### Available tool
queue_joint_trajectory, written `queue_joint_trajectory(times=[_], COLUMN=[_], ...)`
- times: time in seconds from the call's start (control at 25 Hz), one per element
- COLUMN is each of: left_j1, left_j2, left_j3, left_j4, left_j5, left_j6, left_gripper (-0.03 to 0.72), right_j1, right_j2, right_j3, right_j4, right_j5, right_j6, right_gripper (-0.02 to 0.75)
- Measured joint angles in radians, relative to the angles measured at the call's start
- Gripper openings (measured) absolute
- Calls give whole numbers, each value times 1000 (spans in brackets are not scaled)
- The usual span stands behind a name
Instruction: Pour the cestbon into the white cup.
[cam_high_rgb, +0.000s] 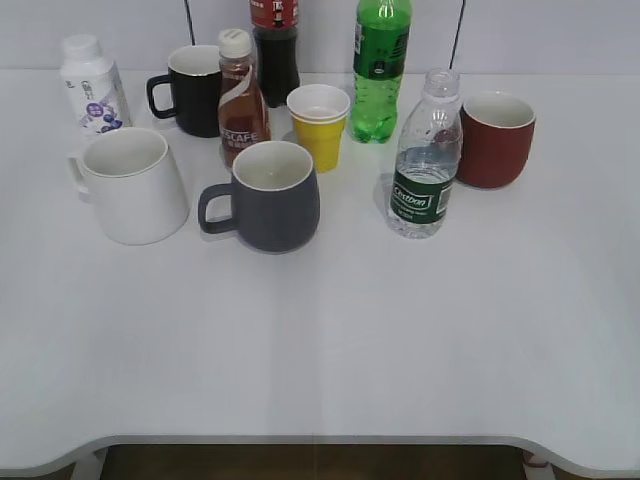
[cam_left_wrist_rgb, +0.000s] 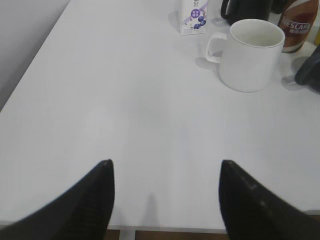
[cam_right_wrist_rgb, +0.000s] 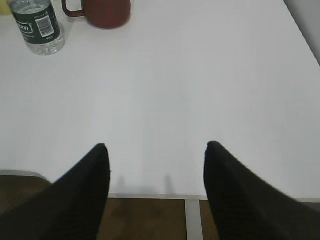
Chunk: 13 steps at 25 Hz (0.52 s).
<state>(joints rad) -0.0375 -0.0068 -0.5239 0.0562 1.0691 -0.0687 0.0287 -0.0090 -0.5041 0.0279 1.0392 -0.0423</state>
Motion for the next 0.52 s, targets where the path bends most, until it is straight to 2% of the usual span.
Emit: queue_joint_trajectory(times=[0.52], left_j1=[0], left_j2=[0], left_j3=[0], left_j4=[0], left_j5=[0], left_j6=[0], left_gripper=[494], right_j1=[0], right_j2=[0], right_j3=[0], right_j4=[0], right_j5=[-1], right_j6=[0], right_gripper=[450])
